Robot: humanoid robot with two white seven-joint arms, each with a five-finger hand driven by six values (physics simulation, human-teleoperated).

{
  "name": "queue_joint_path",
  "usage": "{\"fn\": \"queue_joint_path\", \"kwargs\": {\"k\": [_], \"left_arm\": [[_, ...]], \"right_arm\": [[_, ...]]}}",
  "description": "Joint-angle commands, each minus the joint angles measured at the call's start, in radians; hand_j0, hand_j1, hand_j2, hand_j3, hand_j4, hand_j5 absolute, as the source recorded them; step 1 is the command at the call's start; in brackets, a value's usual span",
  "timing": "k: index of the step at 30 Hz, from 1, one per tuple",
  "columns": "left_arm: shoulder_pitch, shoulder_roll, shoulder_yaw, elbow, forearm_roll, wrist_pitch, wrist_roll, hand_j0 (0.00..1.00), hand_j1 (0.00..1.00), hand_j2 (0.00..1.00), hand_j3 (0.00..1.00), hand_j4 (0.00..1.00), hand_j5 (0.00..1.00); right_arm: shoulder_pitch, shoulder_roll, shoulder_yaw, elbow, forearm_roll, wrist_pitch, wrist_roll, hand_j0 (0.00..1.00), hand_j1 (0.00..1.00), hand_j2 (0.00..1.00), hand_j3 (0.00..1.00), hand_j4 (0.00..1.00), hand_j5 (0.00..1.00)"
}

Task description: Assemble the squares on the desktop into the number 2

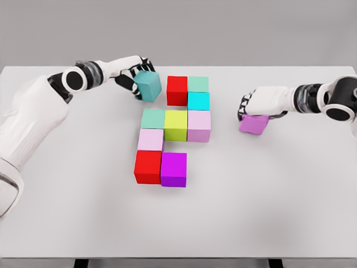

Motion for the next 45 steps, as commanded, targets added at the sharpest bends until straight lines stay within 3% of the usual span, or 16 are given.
{"fn": "queue_joint_path", "kwargs": {"k": [1, 6, 10, 13, 15, 19, 22, 25, 28, 38, 41, 42, 43, 45], "left_arm": [[0.000, -0.010, 0.002, -0.001, 0.005, 0.016, 0.011, 0.42, 0.42, 0.42, 0.42, 0.42, 0.42], [0.000, -0.010, 0.002, -0.004, 0.006, 0.016, 0.011, 0.44, 0.44, 0.44, 0.44, 0.44, 0.44], [0.002, -0.010, 0.000, -0.012, 0.017, 0.007, 0.009, 0.47, 0.47, 0.47, 0.47, 0.47, 0.47], [0.002, -0.010, 0.000, -0.012, 0.017, 0.006, 0.009, 0.48, 0.48, 0.48, 0.48, 0.48, 0.48], [0.002, -0.010, 0.000, -0.012, 0.017, 0.007, 0.009, 0.58, 0.58, 0.58, 0.58, 0.58, 0.58], [0.002, -0.010, 0.000, -0.012, 0.017, 0.007, 0.009, 0.70, 0.70, 0.70, 0.70, 0.70, 0.70], [0.002, -0.010, 0.000, -0.010, 0.017, 0.007, 0.009, 0.86, 0.86, 0.86, 0.86, 0.86, 0.86], [0.002, -0.010, 0.000, -0.012, 0.017, 0.007, 0.009, 0.94, 0.94, 0.94, 0.94, 0.94, 0.94], [0.002, -0.010, 0.000, -0.012, 0.017, 0.007, 0.009, 0.96, 0.96, 0.96, 0.96, 0.96, 0.96], [0.000, -0.009, 0.000, -0.013, 0.017, 0.006, 0.009, 1.00, 1.00, 1.00, 1.00, 1.00, 1.00], [0.000, -0.003, 0.000, -0.015, 0.017, 0.001, 0.009, 1.00, 1.00, 1.00, 1.00, 1.00, 1.00], [0.002, -0.001, 0.000, -0.015, 0.017, -0.011, 0.009, 1.00, 1.00, 1.00, 1.00, 1.00, 1.00], [0.000, -0.001, 0.000, -0.015, 0.023, -0.023, 0.008, 1.00, 1.00, 1.00, 1.00, 1.00, 1.00], [0.002, -0.010, 0.000, -0.013, 0.052, -0.025, 0.009, 1.00, 1.00, 1.00, 1.00, 1.00, 1.00]], "right_arm": [[0.000, -0.002, -0.014, -0.001, -0.006, 0.002, 0.000, 0.67, 0.67, 0.67, 0.67, 0.67, 0.67], [0.002, -0.003, -0.027, -0.033, -0.081, 0.002, 0.000, 0.67, 0.67, 0.67, 0.67, 0.67, 0.67], [0.049, -0.045, -0.045, -0.121, -0.132, 0.002, 0.000, 0.67, 0.67, 0.67, 0.67, 0.67, 0.67], [0.138, -0.094, -0.120, -0.236, -0.149, 0.002, 0.000, 0.67, 0.67, 0.67, 0.67, 0.67, 0.67], [0.184, -0.123, -0.166, -0.285, -0.219, 0.002, 0.000, 0.68, 0.68, 0.68, 0.68, 0.68, 0.68], [0.207, -0.129, -0.169, -0.362, -0.242, 0.002, 0.000, 0.68, 0.68, 0.68, 0.68, 0.68, 0.68], [0.238, -0.137, -0.165, -0.423, -0.250, 0.002, 0.000, 0.70, 0.70, 0.70, 0.70, 0.70, 0.70], [0.270, -0.134, -0.160, -0.441, -0.256, 0.002, 0.000, 0.71, 0.71, 0.71, 0.71, 0.71, 0.71], [0.270, -0.129, -0.102, -0.461, -0.284, 0.002, 0.000, 0.70, 0.70, 0.70, 0.70, 0.70, 0.70], [0.229, -0.079, -0.066, -0.463, -0.311, 0.002, 0.000, 0.75, 0.75, 0.75, 0.75, 0.75, 0.75], [0.210, -0.062, -0.066, -0.460, -0.310, 0.002, 0.000, 0.79, 0.79, 0.79, 0.79, 0.79, 0.79], [0.204, -0.060, -0.068, -0.457, -0.308, 0.002, 0.000, 0.84, 0.84, 0.84, 0.84, 0.84, 0.84], [0.204, -0.060, -0.069, -0.455, -0.308, 0.002, 0.000, 0.98, 0.98, 0.98, 0.98, 0.98, 0.98], [0.202, -0.060, -0.088, -0.449, -0.308, 0.002, 0.000, 1.00, 1.00, 1.00, 1.00, 1.00, 1.00]]}}
